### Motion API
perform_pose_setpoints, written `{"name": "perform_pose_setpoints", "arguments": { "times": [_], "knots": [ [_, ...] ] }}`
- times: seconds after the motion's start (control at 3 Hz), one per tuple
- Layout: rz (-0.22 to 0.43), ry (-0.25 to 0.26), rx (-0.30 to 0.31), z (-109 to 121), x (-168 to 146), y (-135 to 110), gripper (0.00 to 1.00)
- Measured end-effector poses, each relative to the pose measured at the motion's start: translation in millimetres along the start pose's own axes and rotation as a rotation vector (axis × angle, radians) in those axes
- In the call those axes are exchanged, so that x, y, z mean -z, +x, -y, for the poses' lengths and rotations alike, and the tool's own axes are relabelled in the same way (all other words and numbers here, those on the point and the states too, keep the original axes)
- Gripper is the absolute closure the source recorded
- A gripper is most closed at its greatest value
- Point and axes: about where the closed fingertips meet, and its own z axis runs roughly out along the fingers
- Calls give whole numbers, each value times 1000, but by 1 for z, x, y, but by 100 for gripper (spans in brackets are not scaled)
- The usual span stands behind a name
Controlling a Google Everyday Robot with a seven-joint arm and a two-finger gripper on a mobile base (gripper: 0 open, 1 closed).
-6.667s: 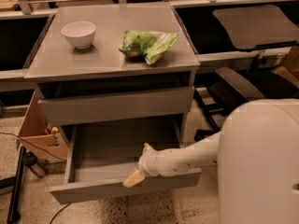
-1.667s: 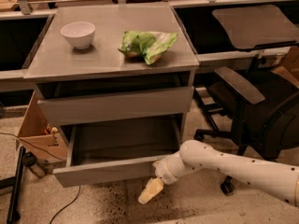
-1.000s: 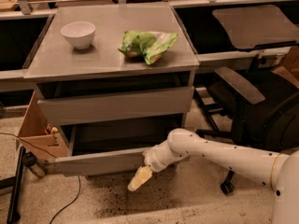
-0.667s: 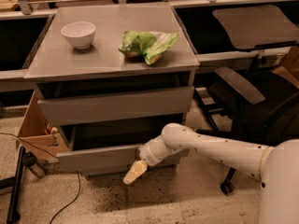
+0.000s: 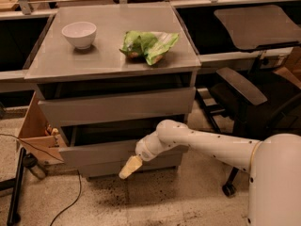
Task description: Close middle drawer
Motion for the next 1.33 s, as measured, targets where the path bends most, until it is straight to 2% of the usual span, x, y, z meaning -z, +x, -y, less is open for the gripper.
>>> {"name": "perform_pose_setpoints", "arguments": {
  "times": [0.67,1.0,1.33],
  "knots": [
    [35,42,26,9,-10,-22,0],
    [25,42,43,14,-28,-38,0],
    [26,46,41,17,-34,-40,0]
  ]
}}
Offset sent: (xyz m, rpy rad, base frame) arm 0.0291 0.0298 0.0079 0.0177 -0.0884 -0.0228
